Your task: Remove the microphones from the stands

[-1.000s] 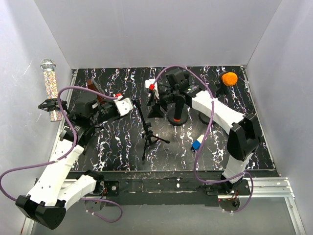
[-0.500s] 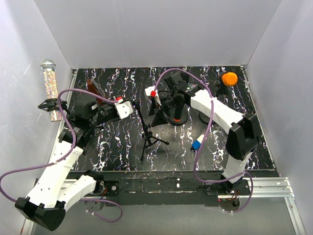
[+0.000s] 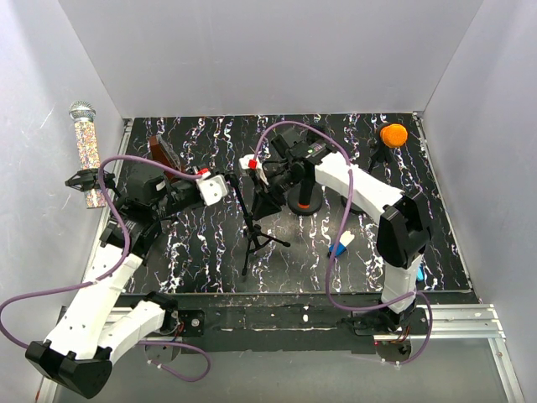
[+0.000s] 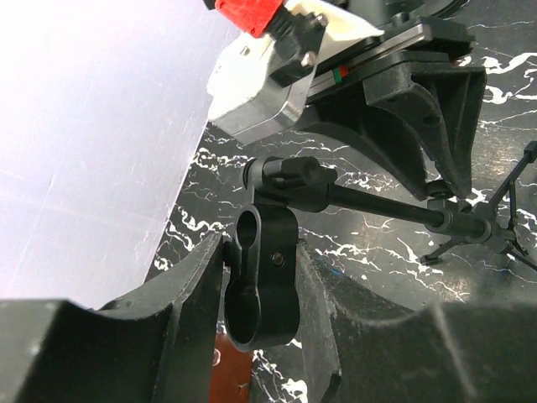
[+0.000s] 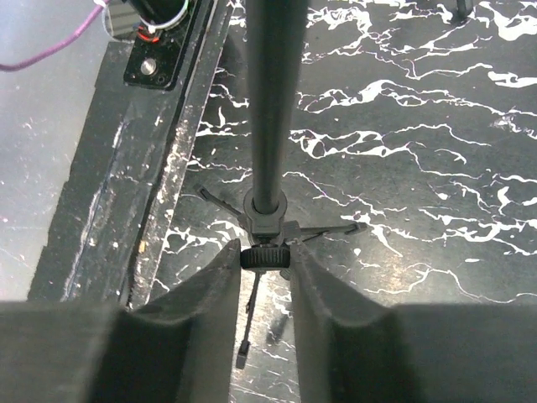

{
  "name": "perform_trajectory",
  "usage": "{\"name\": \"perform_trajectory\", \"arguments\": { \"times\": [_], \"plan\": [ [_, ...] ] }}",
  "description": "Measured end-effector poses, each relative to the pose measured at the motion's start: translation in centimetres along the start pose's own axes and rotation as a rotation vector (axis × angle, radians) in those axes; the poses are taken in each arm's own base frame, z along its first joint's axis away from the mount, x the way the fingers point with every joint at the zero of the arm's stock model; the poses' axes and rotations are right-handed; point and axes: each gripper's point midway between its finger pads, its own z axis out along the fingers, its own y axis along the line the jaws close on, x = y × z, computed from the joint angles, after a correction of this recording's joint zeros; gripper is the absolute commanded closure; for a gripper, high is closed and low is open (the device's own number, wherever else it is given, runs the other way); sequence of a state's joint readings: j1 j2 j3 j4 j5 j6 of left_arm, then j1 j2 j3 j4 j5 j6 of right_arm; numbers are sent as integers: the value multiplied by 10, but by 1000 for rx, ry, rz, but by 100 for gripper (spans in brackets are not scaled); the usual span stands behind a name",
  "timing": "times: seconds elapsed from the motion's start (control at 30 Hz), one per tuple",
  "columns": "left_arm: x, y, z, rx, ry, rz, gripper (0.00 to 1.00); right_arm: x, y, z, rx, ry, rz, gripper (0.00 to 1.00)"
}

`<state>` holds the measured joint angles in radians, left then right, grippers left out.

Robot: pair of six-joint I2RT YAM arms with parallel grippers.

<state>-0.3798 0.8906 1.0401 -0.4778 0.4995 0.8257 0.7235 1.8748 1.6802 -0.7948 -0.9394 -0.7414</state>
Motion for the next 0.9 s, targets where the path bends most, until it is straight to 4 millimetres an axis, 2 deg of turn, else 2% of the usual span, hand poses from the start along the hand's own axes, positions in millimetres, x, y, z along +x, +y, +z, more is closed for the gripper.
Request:
{"name": "perform_trajectory", "arguments": {
  "times": [0.03, 0.07, 0.17, 0.27, 0.33, 0.47, 0.57, 0.6, 0.63, 0.7, 0.73, 0.9],
  "plan": [
    [0, 0, 0, -2, 2, 0, 100, 0, 1, 0, -5, 2, -1, 77],
    [1, 1, 0, -4, 3, -2, 100, 1, 4, 1, -14, 4, 5, 86],
    [1, 1, 1, -10, 3, -8, 100, 2, 5, 2, -17, 6, -6, 99],
    [3, 2, 1, -22, 8, -26, 100, 3, 5, 1, 1, 5, -39, 99],
    [2, 3, 2, -33, 5, -48, 100, 6, 5, -1, 63, 0, -124, 99],
    [2, 3, 5, -49, 3, -126, 100, 6, 4, -3, 330, -41, -481, 99],
    [5, 8, 2, -88, 23, -179, 100, -3, -4, 0, 467, -95, -679, 97],
    [10, 12, 1, -115, 41, -196, 100, -8, -10, 1, 499, -111, -722, 93],
    [14, 15, 0, -136, 53, -207, 100, -11, -16, 2, 526, -119, -760, 83],
    [20, 21, -2, -175, 73, -226, 100, -13, -22, 3, 556, -133, -811, 42],
    [21, 22, -2, -183, 77, -232, 100, -14, -24, 2, 566, -135, -818, 32],
    [20, 18, -1, -166, 76, -241, 100, -17, -33, -14, 566, -88, -722, 28]
  ]
}}
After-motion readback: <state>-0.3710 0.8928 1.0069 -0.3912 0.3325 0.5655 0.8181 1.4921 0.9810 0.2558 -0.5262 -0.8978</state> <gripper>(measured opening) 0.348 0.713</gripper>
